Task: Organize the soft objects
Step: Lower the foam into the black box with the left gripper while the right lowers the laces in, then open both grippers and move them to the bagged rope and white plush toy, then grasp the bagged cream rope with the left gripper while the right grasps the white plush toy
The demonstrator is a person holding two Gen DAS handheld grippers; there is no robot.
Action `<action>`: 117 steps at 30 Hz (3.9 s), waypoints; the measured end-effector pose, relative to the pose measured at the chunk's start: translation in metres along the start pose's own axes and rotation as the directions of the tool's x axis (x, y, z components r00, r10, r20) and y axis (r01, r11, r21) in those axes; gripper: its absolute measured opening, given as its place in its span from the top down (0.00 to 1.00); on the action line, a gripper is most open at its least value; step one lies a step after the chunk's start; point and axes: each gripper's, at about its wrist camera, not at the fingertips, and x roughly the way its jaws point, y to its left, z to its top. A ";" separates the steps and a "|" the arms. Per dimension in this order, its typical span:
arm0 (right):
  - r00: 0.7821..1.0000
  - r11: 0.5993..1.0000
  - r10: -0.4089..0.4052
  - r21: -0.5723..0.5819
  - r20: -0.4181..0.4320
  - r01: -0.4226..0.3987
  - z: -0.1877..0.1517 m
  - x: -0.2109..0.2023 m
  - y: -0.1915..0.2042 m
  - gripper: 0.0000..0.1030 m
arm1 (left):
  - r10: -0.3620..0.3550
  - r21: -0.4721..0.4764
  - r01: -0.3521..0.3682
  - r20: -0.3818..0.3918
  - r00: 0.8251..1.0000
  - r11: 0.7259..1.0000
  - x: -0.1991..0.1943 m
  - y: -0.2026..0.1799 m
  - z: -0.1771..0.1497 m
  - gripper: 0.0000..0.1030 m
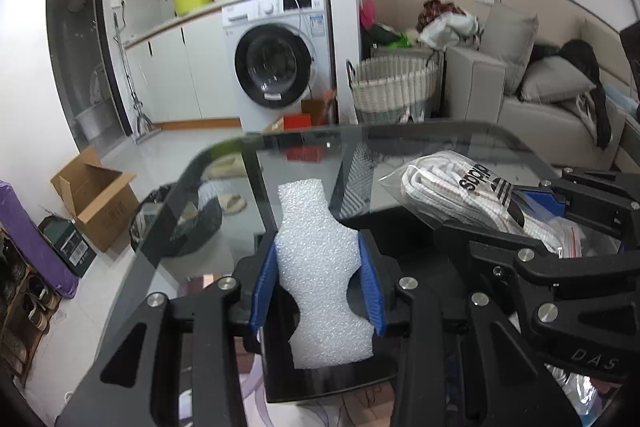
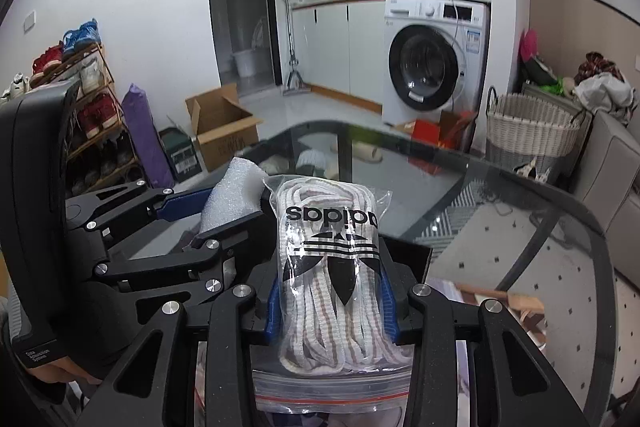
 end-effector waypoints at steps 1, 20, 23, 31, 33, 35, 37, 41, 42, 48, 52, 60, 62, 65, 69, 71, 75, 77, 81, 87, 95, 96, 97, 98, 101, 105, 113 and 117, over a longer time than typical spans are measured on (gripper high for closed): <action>1.000 1.000 0.003 0.009 -0.018 -0.003 -0.004 0.003 -0.001 0.63 | 0.000 0.001 0.000 -0.017 1.000 1.000 0.003 -0.001 -0.002 0.64; 0.981 0.999 0.053 0.013 -0.188 -0.051 -0.022 0.026 -0.003 0.63 | -0.008 0.018 0.011 -0.149 0.989 1.000 0.006 -0.009 -0.023 0.64; 0.982 0.998 0.065 0.032 -0.179 -0.060 -0.018 0.029 -0.005 0.63 | -0.003 0.022 0.006 -0.148 0.989 1.000 0.007 -0.006 -0.022 0.63; 0.976 0.987 0.130 0.114 -0.175 -0.111 -0.014 0.030 -0.010 0.49 | -0.011 0.002 0.012 -0.151 0.989 1.000 0.006 -0.003 -0.016 0.45; 0.976 0.986 0.130 0.127 -0.172 -0.108 -0.013 0.029 -0.012 0.49 | -0.011 -0.001 0.011 -0.144 0.990 1.000 0.004 -0.003 -0.015 0.42; 0.978 0.986 0.126 0.127 -0.165 -0.105 -0.013 0.025 -0.010 0.49 | -0.010 -0.011 0.008 -0.141 0.990 1.000 0.000 0.000 -0.013 0.42; 0.978 0.984 0.135 0.135 -0.159 -0.114 -0.010 0.021 -0.011 0.49 | -0.017 -0.020 0.014 -0.138 0.990 1.000 -0.003 0.002 -0.011 0.42; 0.978 0.982 0.149 0.137 -0.148 -0.129 -0.003 0.006 -0.010 0.49 | -0.045 -0.054 0.038 -0.138 0.989 0.998 -0.018 0.009 -0.005 0.42; 0.978 0.982 0.153 0.135 -0.144 -0.134 -0.002 0.001 -0.010 0.49 | -0.055 -0.060 0.048 -0.137 0.989 0.997 -0.023 0.011 -0.003 0.42; 0.969 0.988 0.152 0.047 -0.197 -0.146 -0.003 -0.040 0.001 0.49 | -0.123 -0.049 0.118 -0.135 0.983 0.992 -0.061 0.012 -0.004 0.41; 0.945 0.978 0.211 0.056 -0.249 -0.203 -0.022 -0.071 0.002 0.49 | -0.183 -0.033 0.180 -0.212 0.960 0.983 -0.078 0.009 -0.024 0.24; 0.907 0.974 0.223 0.044 -0.356 -0.222 -0.081 -0.091 0.003 0.49 | -0.203 0.002 0.219 -0.364 0.909 0.976 -0.074 -0.006 -0.075 0.24; 0.900 0.974 0.222 0.051 -0.374 -0.219 -0.090 -0.088 0.003 0.49 | -0.217 -0.001 0.237 -0.400 0.890 0.972 -0.068 -0.009 -0.086 0.24; 0.889 0.974 0.221 0.037 -0.401 -0.225 -0.099 -0.083 0.008 0.50 | -0.190 0.036 0.225 -0.420 0.887 0.974 -0.067 -0.017 -0.100 0.24; 0.866 0.973 0.199 -0.010 -0.458 -0.229 -0.108 -0.074 0.017 0.50 | -0.179 0.049 0.225 -0.455 0.872 0.973 -0.061 -0.021 -0.109 0.24; 0.861 0.976 0.174 -0.034 -0.478 -0.216 -0.113 -0.068 0.020 0.50 | -0.179 0.039 0.224 -0.473 0.862 0.974 -0.054 -0.019 -0.113 0.24; 0.864 0.976 0.166 -0.044 -0.474 -0.212 -0.115 -0.068 0.021 0.50 | -0.186 0.011 0.220 -0.492 0.851 0.976 -0.050 -0.016 -0.117 0.27; 0.869 0.976 0.149 -0.073 -0.472 -0.207 -0.116 -0.067 0.025 0.50 | -0.177 0.022 0.214 -0.483 0.858 0.977 -0.052 -0.015 -0.118 0.36; 0.877 0.968 0.118 -0.144 -0.466 -0.207 -0.117 -0.066 0.036 0.59 | -0.176 0.033 0.217 -0.473 0.863 0.976 -0.053 -0.017 -0.117 0.47; 0.880 0.962 0.128 -0.159 -0.456 -0.222 -0.113 -0.066 0.037 0.66 | -0.197 0.016 0.231 -0.463 0.864 0.973 -0.053 -0.013 -0.111 0.64; 0.910 0.964 0.132 -0.161 -0.393 -0.210 -0.101 -0.078 0.033 0.67 | -0.199 0.001 0.219 -0.418 0.886 0.976 -0.060 -0.007 -0.097 0.65; 0.912 0.965 0.134 -0.160 -0.386 -0.210 -0.100 -0.080 0.033 0.67 | -0.202 -0.005 0.219 -0.408 0.890 0.976 -0.061 -0.005 -0.095 0.65; 0.916 0.966 0.135 -0.157 -0.378 -0.207 -0.098 -0.082 0.033 0.67 | -0.204 -0.009 0.218 -0.400 0.894 0.976 -0.063 -0.004 -0.094 0.65; 0.919 0.966 0.136 -0.157 -0.371 -0.207 -0.097 -0.084 0.033 0.67 | -0.204 -0.011 0.217 -0.390 0.898 0.976 -0.063 -0.002 -0.092 0.65; 0.933 0.967 0.141 -0.157 -0.331 -0.202 -0.091 -0.092 0.032 0.67 | -0.208 -0.009 0.218 -0.350 0.913 0.976 -0.068 0.001 -0.087 0.65; 0.956 0.967 0.155 -0.158 -0.250 -0.198 -0.081 -0.105 0.032 0.67 | -0.203 0.009 0.212 -0.250 0.947 0.977 -0.084 -0.001 -0.072 0.65; 0.980 0.974 0.151 -0.190 0.133 -0.124 -0.051 -0.163 0.038 0.67 | -0.133 0.037 0.130 0.121 0.984 0.991 -0.142 0.002 -0.040 0.65; 0.938 0.977 0.114 -0.208 0.327 -0.046 -0.052 -0.194 0.043 0.67 | -0.095 0.023 0.093 0.239 0.966 0.995 -0.160 0.009 -0.036 0.65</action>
